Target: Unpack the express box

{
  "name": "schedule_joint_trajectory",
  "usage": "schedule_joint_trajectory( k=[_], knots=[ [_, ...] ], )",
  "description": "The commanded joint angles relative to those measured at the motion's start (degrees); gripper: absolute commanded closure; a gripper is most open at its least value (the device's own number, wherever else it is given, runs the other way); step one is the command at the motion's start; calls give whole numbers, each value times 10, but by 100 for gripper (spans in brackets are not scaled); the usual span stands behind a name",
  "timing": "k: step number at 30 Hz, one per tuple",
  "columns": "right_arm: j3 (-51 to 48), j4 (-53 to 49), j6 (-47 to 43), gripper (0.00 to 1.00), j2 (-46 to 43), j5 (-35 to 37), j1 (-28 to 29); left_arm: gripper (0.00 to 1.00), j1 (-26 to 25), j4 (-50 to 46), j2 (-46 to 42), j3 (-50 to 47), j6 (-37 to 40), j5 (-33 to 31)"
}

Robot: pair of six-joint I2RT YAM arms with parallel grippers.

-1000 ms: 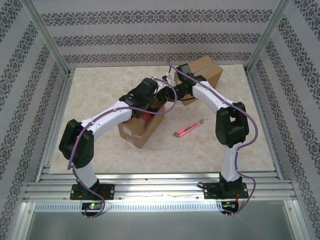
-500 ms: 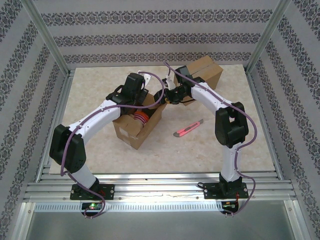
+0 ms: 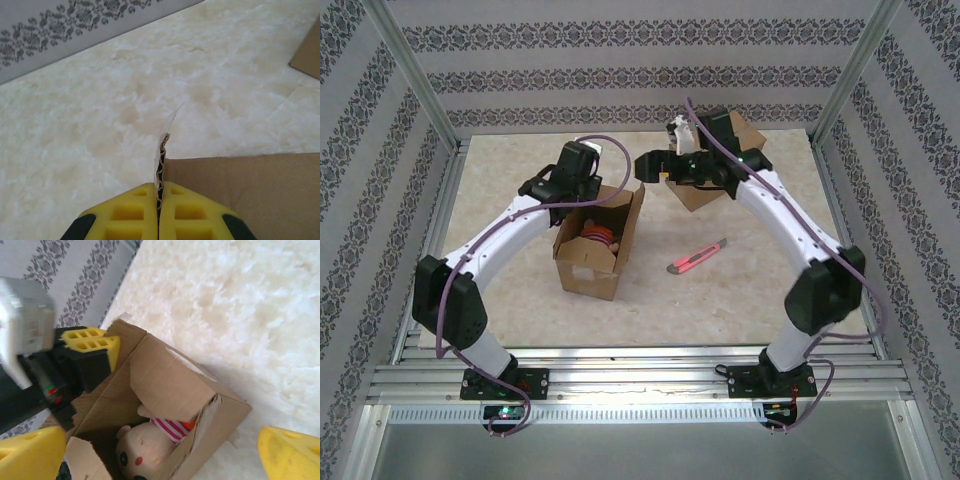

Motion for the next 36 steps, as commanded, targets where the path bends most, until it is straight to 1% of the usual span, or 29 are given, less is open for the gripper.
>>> schedule_joint_trajectory(
  k=[1,2,6,9,15,20,22,26,27,30,32,34,35,36],
  knots=[
    [-42,0,24,3,-58,72,36,100,14,-63,-30,22,-86,-6],
    [-52,-5,33,3,-76,87,47,100,16,-70,-33,21,-103,-6],
    [-95,-24,77,2,-134,192,112,100,23,-82,-62,0,-195,2],
    [-128,-21,99,2,-139,236,137,100,25,-54,-92,-38,-234,34],
    [-155,18,126,3,-89,251,139,100,26,-25,-136,-79,-256,51],
    [-165,77,152,8,-42,201,145,100,31,-1,-164,-107,-271,56],
    [-172,99,165,13,-27,188,150,100,33,8,-170,-115,-276,60],
    [-194,128,187,30,-17,175,152,100,38,25,-186,-135,-288,62],
    [-199,133,190,36,-18,175,152,100,39,31,-192,-141,-291,62],
    [-208,139,196,60,-23,177,153,100,44,46,-213,-161,-301,61],
    [-210,147,198,71,-25,172,152,100,47,59,-229,-175,-306,63],
    [-208,151,196,85,-28,167,150,100,49,70,-244,-186,-309,67],
    [-206,150,193,91,-29,165,149,100,50,71,-249,-188,-308,69],
    [-202,149,189,97,-32,160,146,95,51,71,-256,-191,-305,71]
  ],
)
